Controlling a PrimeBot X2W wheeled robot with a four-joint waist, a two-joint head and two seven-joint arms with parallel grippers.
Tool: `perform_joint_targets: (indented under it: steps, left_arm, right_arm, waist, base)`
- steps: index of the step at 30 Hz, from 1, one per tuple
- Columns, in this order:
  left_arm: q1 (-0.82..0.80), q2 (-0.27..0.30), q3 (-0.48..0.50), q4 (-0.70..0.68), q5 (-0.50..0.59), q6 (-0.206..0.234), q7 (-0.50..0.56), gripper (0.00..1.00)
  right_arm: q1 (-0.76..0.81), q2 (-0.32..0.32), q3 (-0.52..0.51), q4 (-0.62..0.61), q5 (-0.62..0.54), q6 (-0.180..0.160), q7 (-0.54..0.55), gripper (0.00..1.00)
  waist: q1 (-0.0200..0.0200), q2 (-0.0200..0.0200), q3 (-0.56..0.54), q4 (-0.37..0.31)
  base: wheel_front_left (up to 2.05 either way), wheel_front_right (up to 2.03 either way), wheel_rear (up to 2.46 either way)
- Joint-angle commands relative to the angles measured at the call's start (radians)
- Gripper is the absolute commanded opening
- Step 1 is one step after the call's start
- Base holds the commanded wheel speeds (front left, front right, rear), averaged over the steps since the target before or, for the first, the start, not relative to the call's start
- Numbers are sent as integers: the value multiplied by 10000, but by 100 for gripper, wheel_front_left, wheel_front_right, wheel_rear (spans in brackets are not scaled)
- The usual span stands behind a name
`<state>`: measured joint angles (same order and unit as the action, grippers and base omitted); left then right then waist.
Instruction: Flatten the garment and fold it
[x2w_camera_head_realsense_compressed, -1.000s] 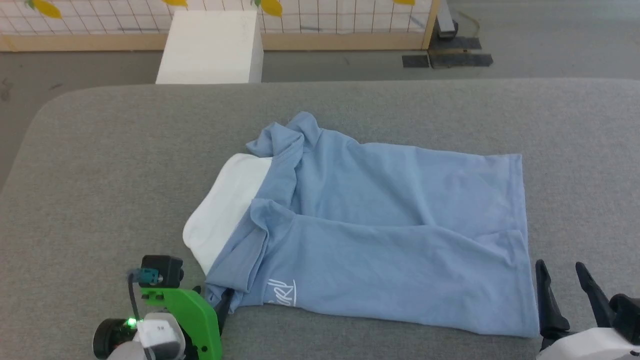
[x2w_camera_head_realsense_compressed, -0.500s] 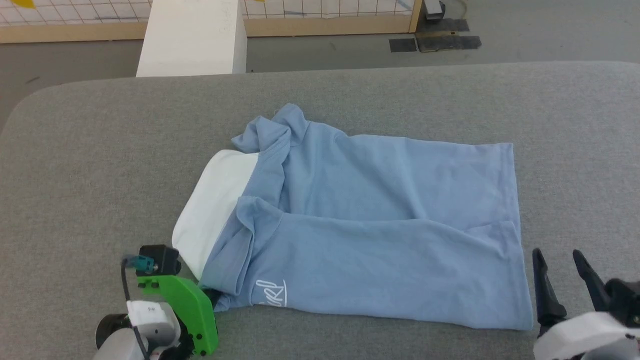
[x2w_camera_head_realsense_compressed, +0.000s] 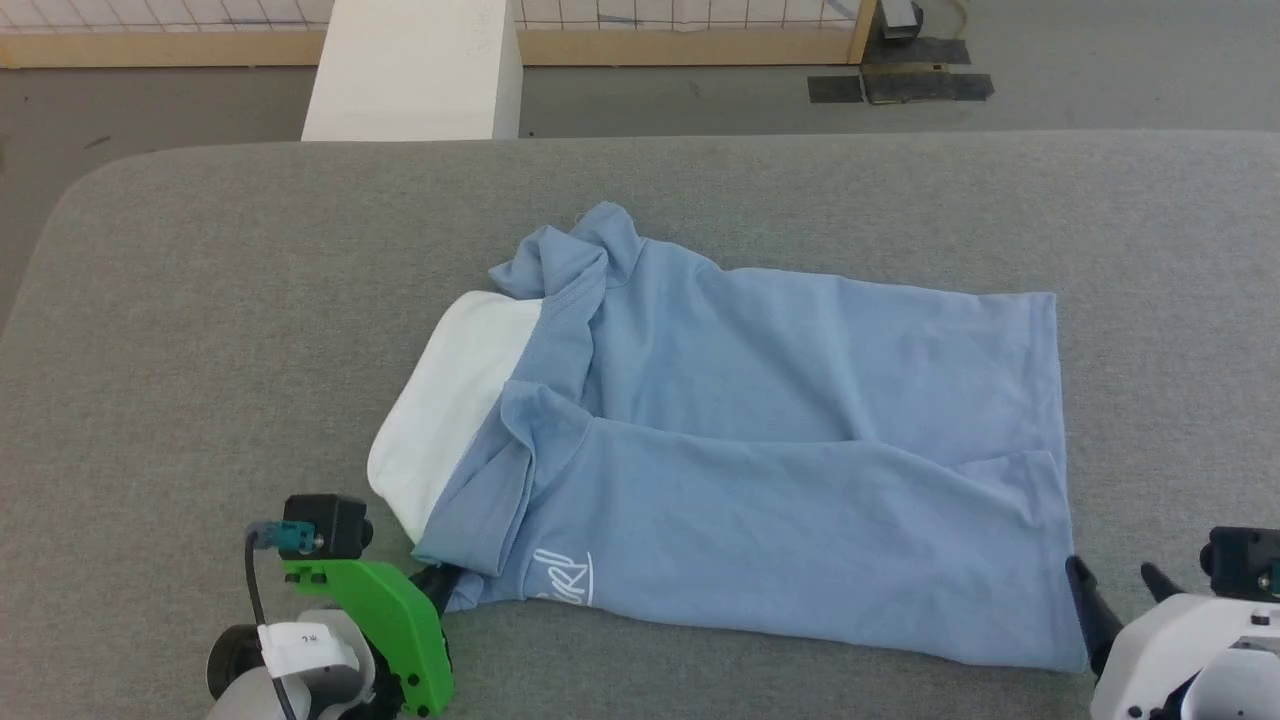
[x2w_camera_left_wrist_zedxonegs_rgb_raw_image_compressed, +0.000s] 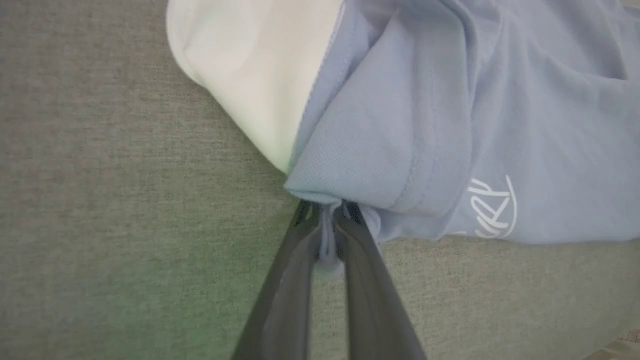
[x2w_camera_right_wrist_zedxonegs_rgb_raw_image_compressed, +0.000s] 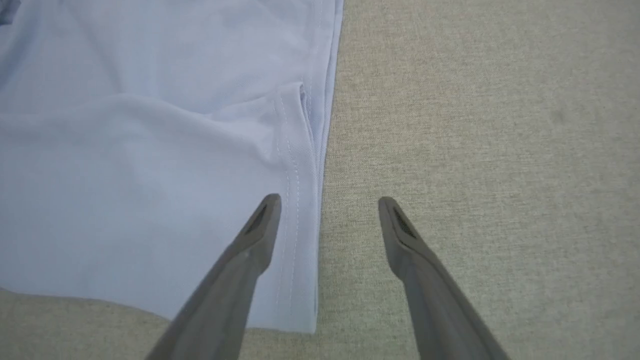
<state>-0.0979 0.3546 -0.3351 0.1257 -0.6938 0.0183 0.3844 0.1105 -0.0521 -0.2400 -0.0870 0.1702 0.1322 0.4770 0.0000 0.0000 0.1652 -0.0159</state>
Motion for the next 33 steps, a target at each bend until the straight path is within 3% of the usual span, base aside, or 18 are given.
perform_joint_targets:
  steps: [1, 5, 14, 15, 17, 23, 33]
  left_arm:
    - [50, -21, -6, -58, 83, -30, -79, 0]
    - [44, 8, -49, -136, 95, -11, -38, 0]
    - [-6, 63, -54, -290, 71, 89, 38, 0]
    - [-28, 63, -52, -299, 66, 95, 42, 0]
    - [-81, 70, -44, -302, 57, 102, 46, 0]
    - [-128, -25, 205, -350, -280, 63, -135, 0]
    - [966, 302, 900, -1397, -876, 420, -165, 0]
  right_arm:
    - [152, 2, 18, 37, 47, -15, 202, 100]
    - [341, 12, 3, 366, 209, -15, 886, 100]
    - [27, 16, 382, 1440, 708, -15, 750, 98]
    - [-33, 16, 413, 1562, 702, -15, 771, 48]
    - [-204, 17, 419, 1743, 804, -15, 677, 0]
    - [-620, 17, 308, 1696, 1015, -15, 446, 0]
    - [-788, -66, -1330, 27, 720, -15, 935, 0]
  waist:
    - [0, 0, -9, 45]
    - [0, 0, 0, 113]
    - [0, 0, 184, 95]
    - [0, 0, 206, 94]
    - [0, 0, 263, 88]
    - [0, 0, 313, 87]
    - [0, 0, -101, 81]
  base:
    - [0, 0, 0]
    - [0, 0, 0]
    - [0, 0, 0]
    - [0, 0, 0]
    - [0, 0, 0]
    - [0, 0, 0]
    - [0, 0, 0]
